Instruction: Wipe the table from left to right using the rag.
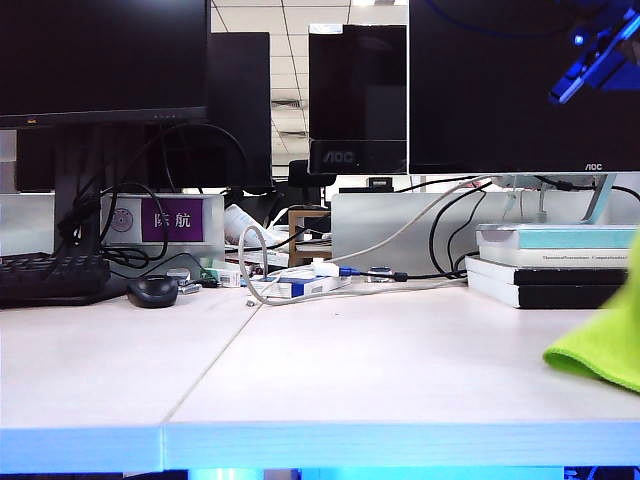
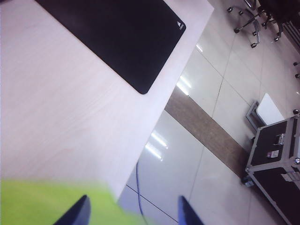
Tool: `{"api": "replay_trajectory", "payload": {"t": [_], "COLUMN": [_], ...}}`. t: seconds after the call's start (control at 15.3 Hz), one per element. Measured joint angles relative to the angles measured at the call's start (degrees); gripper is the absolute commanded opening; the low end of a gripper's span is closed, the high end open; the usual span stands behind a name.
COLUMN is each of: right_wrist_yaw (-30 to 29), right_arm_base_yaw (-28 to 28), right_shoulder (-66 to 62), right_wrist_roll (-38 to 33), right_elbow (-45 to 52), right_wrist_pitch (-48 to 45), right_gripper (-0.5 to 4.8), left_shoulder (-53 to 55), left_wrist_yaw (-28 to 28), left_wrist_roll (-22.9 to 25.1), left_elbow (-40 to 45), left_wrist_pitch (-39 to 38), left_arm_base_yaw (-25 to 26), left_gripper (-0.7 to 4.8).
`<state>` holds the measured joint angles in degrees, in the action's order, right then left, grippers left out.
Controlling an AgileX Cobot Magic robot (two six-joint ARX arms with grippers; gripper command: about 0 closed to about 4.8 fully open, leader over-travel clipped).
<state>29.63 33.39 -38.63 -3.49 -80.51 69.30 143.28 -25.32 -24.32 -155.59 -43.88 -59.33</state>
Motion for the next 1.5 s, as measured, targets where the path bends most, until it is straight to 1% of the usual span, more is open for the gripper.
{"api": "replay_trajectory", "payload": {"t": [0.26, 0.33, 0.39, 0.52, 0.59, 0.78, 0.91, 0.98, 1.04, 1.17, 1.24, 1.3, 1.37, 1.43, 1.5], "right_wrist_yaw": [0.20, 0.22, 0.20, 0.11, -0.52, -4.66, -8.48, -11.74, -15.19, -18.51, -20.13, -22.49, -23.96, -25.97, -27.76], "right_arm_base_yaw": [0.00, 0.00, 0.00, 0.02, 0.02, 0.02, 0.02, 0.02, 0.02, 0.04, 0.04, 0.04, 0.04, 0.04, 0.04], "right_shoulder": [0.39, 0.39, 0.33, 0.33, 0.33, 0.33, 0.33, 0.31, 0.31, 0.31, 0.35, 0.50, 0.50, 0.52, 0.96], "right_wrist_roll": [0.11, 0.11, 0.13, 0.50, 0.55, 0.63, 2.16, 4.28, 5.09, 5.84, 6.64, 7.54, 7.69, 7.74, 7.76], "right_elbow": [0.00, 0.00, 0.00, 0.00, 0.00, 0.00, 0.00, 0.00, 0.00, 0.02, 0.31, 1.49, 2.38, 4.22, 6.84], "right_wrist_pitch": [0.00, 0.00, -0.11, -2.69, -3.80, -7.04, -10.45, -13.40, -16.65, -20.11, -22.21, -25.00, -25.75, -26.58, -27.95], "right_gripper": [-0.01, -0.01, -0.01, -0.01, -0.01, -0.01, -0.01, -0.01, -0.02, -0.01, -0.01, -0.01, -0.01, -0.01, -0.01], "left_shoulder": [-0.50, -0.94, -4.70, -6.95, -8.24, -12.98, -16.02, -17.94, -19.96, -23.41, -25.55, -28.48, -30.32, -32.83, -35.34], "left_wrist_yaw": [-0.13, 0.00, -0.09, 0.26, 0.79, 6.88, 10.95, 11.41, 11.54, 12.15, 13.38, 15.72, 17.86, 19.61, 19.98], "left_wrist_roll": [0.00, -0.02, 0.92, 5.03, 7.17, 15.12, 20.35, 23.19, 24.96, 26.18, 26.38, 26.45, 26.45, 26.71, 27.19], "left_elbow": [0.02, 0.04, 0.02, 0.04, 0.04, 0.02, 0.00, 0.04, 0.04, 0.04, 0.04, -0.02, -0.04, -0.02, -0.02], "left_wrist_pitch": [-0.28, -0.46, -0.44, -0.72, -1.53, -5.81, -9.49, -12.85, -15.06, -17.77, -19.10, -20.46, -21.73, -24.83, -28.09], "left_arm_base_yaw": [2.54, 3.21, 5.33, 6.43, 6.47, 6.19, 6.23, 6.60, 6.99, 7.48, 7.72, 8.26, 8.44, 8.92, 9.62], "left_gripper": [2.45, 0.79, 0.12, -0.06, -0.06, -0.06, -0.06, -0.06, -0.06, -0.06, -0.06, -0.06, -0.06, -0.06, -0.06]}}
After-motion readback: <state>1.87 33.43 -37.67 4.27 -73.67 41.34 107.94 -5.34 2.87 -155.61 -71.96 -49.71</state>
